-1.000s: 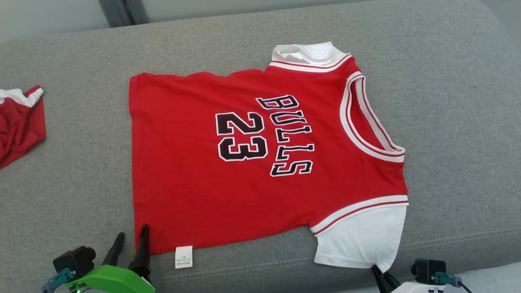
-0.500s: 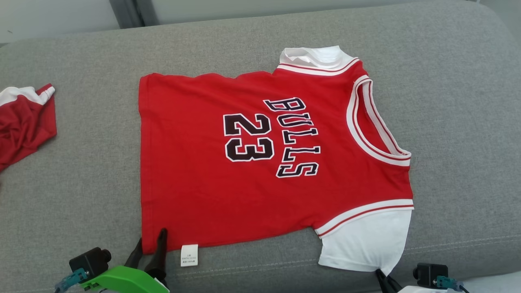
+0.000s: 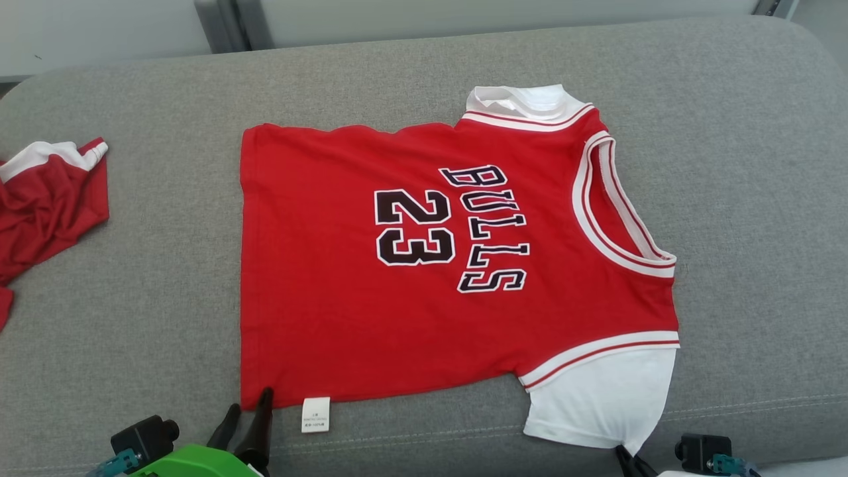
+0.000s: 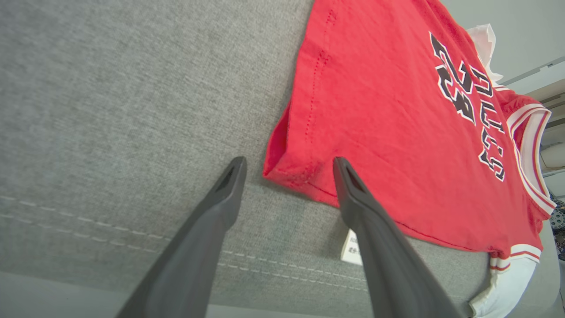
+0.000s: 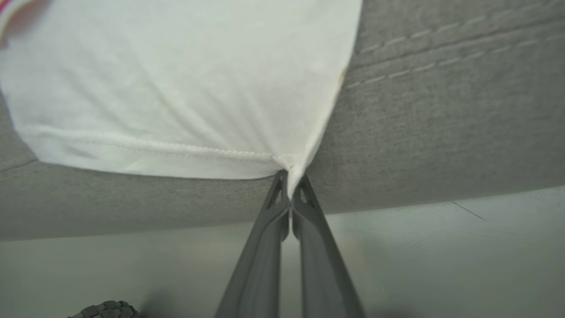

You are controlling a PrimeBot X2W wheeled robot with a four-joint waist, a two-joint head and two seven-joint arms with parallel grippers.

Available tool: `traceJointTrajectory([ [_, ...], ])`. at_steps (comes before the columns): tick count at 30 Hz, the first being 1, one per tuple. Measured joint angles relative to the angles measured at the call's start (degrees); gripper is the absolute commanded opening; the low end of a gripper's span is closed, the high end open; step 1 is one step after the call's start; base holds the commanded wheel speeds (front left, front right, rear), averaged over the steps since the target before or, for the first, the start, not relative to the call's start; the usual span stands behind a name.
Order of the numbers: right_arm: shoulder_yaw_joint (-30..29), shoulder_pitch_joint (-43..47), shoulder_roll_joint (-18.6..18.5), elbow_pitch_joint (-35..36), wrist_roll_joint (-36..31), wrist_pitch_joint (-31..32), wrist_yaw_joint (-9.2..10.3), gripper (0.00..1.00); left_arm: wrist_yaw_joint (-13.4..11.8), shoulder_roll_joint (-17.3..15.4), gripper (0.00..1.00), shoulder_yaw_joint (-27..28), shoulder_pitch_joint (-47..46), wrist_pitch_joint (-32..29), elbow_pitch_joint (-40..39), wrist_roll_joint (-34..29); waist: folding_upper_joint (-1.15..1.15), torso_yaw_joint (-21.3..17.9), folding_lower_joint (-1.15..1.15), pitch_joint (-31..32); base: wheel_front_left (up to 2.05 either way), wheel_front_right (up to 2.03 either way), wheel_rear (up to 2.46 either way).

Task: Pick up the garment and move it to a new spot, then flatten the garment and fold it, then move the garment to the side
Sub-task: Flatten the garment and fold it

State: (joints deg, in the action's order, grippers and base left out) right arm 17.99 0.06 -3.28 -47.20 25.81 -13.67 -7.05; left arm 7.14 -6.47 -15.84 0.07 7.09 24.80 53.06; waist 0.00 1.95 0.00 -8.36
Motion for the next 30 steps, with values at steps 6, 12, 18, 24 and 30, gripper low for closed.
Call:
traceJointTrajectory([
  [6, 0.7, -0.2, 0.0, -0.4, 0.7, -0.4, 0.00, 0.00, 0.0, -0.8, 0.06, -0.5, 0.1, -0.5, -1.0, 0.9, 0.00, 0.1, 0.00, 0.0, 0.00, 0.00, 0.00],
  [12, 0.7, 0.0, 0.1, 0.7, 4.7, -0.3, 0.00, 0.00, 0.0, -1.4, 0.00, -1.0, 0.2, -0.6, -2.7, 3.3, 0.00, -0.1, 0.00, 0.1, 0.00, 0.00, 0.00],
  [18, 2.5, 1.9, 0.0, 8.2, 11.1, -0.2, 0.01, 0.00, 0.0, -1.7, 0.00, 0.5, 1.5, -0.4, -5.1, 6.3, 0.00, -0.5, 0.00, 0.2, 0.00, 0.00, 0.00],
  [24, 4.6, 2.3, 0.5, 18.9, 16.6, -0.4, -0.02, 0.00, 0.0, -2.6, 0.00, 1.5, 3.6, 0.4, -7.5, 7.4, 0.00, -1.8, 0.00, -0.1, 0.00, 0.00, 0.00],
  [30, 3.9, 3.8, -1.8, 28.7, 23.3, -0.4, -0.02, 0.00, 0.0, -3.6, 0.00, 1.5, 4.4, 0.4, -10.6, 7.8, 0.00, -2.6, 0.00, -0.2, 0.00, 0.00, 0.00],
])
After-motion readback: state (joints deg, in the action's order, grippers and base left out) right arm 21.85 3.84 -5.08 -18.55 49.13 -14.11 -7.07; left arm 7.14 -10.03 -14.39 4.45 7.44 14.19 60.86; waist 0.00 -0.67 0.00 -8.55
